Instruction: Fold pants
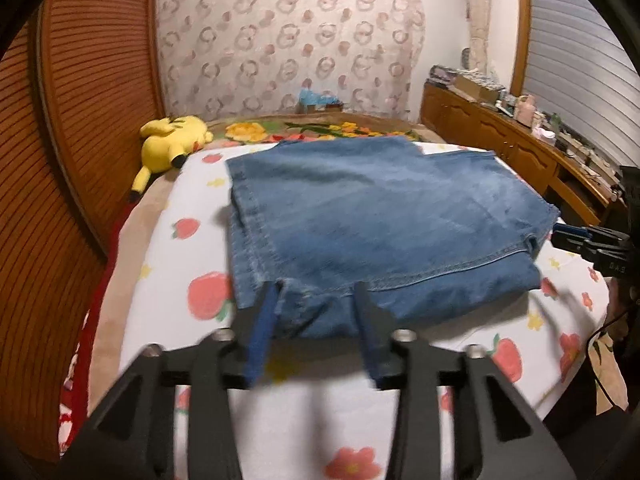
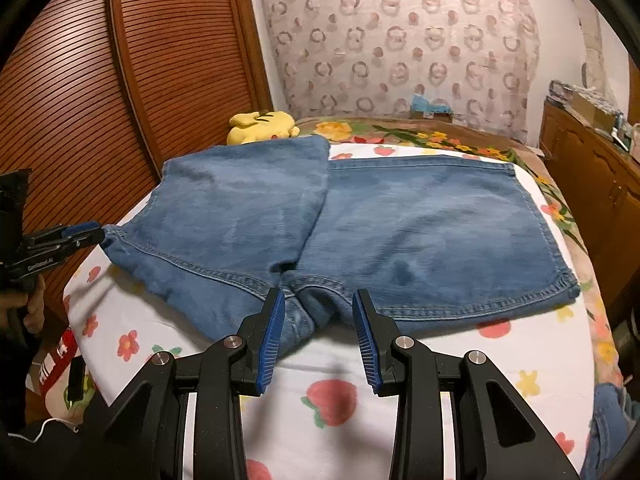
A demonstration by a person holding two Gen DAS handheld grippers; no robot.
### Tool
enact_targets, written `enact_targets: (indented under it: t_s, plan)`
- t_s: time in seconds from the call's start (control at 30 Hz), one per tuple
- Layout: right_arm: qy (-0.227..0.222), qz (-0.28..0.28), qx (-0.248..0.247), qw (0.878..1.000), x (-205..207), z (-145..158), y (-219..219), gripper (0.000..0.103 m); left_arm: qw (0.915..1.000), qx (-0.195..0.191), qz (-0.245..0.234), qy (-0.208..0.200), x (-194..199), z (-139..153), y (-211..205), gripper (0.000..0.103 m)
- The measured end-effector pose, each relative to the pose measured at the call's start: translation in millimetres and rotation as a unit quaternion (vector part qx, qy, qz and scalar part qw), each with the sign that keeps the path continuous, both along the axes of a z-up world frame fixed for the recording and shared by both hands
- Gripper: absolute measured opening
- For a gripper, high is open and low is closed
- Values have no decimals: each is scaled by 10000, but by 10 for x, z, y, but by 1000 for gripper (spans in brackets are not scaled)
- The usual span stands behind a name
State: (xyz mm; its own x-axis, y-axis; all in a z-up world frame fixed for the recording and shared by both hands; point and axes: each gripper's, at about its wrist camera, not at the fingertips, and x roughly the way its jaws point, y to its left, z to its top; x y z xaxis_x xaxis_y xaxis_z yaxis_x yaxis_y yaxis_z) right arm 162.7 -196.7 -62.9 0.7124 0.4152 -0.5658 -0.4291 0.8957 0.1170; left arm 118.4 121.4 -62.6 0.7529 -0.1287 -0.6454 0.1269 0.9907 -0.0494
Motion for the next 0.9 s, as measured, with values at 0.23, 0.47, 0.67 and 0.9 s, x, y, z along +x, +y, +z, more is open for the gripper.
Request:
enact_targets:
  t_s: [0.23, 0.47, 0.67, 0.9]
  plan:
    - [81, -199, -14, 9998, -25, -37, -221, 37, 9998, 11, -184, -40, 126, -32, -271, 76]
    - [103, -433, -26, 9990, -55, -21, -458, 37, 9992, 85, -329, -222, 113, 69, -574, 76]
    - [141, -744, 36, 9971, -22, -16, -699, 43, 9979, 141, -534, -331, 82, 177, -792, 76]
    - [167, -1035, -52, 9945, 38, 0, -913, 46, 9976, 127, -638, -216, 189, 99, -924, 76]
